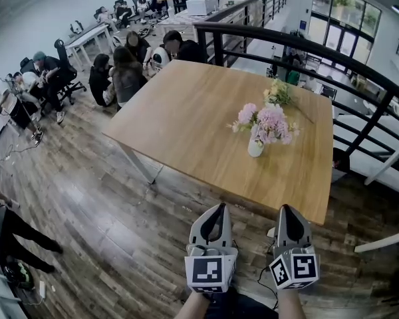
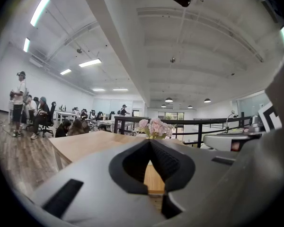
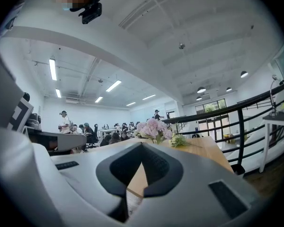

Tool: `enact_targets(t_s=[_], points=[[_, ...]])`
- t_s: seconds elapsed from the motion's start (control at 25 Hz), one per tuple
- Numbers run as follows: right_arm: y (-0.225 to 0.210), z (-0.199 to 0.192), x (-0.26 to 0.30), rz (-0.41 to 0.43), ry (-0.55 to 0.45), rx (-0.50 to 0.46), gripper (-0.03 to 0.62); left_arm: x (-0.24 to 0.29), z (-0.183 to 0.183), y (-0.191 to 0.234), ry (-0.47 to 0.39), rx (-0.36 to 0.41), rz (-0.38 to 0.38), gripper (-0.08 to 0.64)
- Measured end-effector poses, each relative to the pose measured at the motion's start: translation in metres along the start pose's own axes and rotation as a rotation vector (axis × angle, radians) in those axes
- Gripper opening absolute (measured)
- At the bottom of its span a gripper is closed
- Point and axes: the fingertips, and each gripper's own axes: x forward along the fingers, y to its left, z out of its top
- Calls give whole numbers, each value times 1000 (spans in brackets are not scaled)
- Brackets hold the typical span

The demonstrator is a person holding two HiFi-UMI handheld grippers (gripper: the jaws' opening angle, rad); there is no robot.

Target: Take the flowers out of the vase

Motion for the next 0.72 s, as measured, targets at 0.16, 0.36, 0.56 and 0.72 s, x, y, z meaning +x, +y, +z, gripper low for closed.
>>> enact_targets(t_s=[0.16,0.36,0.56,0.72], points=[[-4,4,24,-11,-1,-4,-8,22,5,10,8,-8,-11,32],[-7,8,53,-26,-7,-10,-8,51,9,23,2,0,-28,32],[-11,5,82,-40,-1,-6,-8,81,12,35,-5,1,-47,32],[-12,3,104,-58,7,-5,-8,101,14,47,11,-7,-61,32]])
